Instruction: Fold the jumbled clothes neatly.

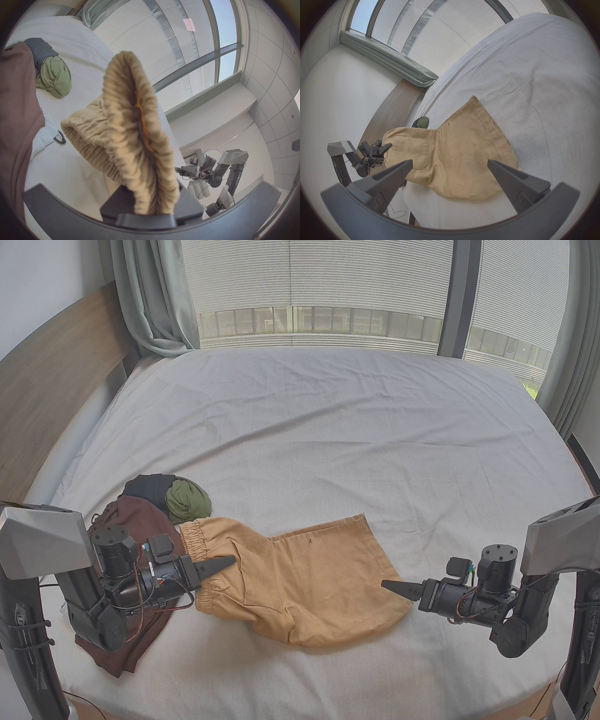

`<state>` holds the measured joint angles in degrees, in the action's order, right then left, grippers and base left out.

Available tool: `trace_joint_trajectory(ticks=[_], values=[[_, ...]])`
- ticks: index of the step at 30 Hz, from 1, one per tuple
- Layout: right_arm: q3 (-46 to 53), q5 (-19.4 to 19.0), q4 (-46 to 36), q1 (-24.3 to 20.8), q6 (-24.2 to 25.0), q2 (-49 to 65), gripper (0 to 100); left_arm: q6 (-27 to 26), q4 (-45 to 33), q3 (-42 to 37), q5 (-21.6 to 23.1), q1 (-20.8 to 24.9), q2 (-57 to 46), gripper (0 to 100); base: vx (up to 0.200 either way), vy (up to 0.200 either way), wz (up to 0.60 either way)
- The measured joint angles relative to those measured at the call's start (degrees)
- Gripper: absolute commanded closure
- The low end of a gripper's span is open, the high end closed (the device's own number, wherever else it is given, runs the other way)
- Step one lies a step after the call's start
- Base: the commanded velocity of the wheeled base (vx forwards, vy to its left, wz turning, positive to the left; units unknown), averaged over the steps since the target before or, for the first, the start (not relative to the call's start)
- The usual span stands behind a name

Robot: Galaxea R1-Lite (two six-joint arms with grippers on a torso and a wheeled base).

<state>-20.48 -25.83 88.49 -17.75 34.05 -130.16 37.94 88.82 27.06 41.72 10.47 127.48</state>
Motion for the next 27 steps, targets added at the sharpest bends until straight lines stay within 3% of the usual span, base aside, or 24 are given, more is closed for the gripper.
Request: trace_joint_trajectory(ticks=[6, 27], values=[[0.0, 0.0, 0.0, 0.2, 0.1, 0.6, 0, 0.1, 0.0, 2.1, -2.1, 2.3, 0.8, 100, 0.000, 0.000, 0.00], [-0.9, 0.1, 0.2, 1.5, -0.6, 1.4, 0, 4.6, 0.1, 11.7, -2.2, 9.4, 6.9, 100, 0.000, 0.000, 0.00]])
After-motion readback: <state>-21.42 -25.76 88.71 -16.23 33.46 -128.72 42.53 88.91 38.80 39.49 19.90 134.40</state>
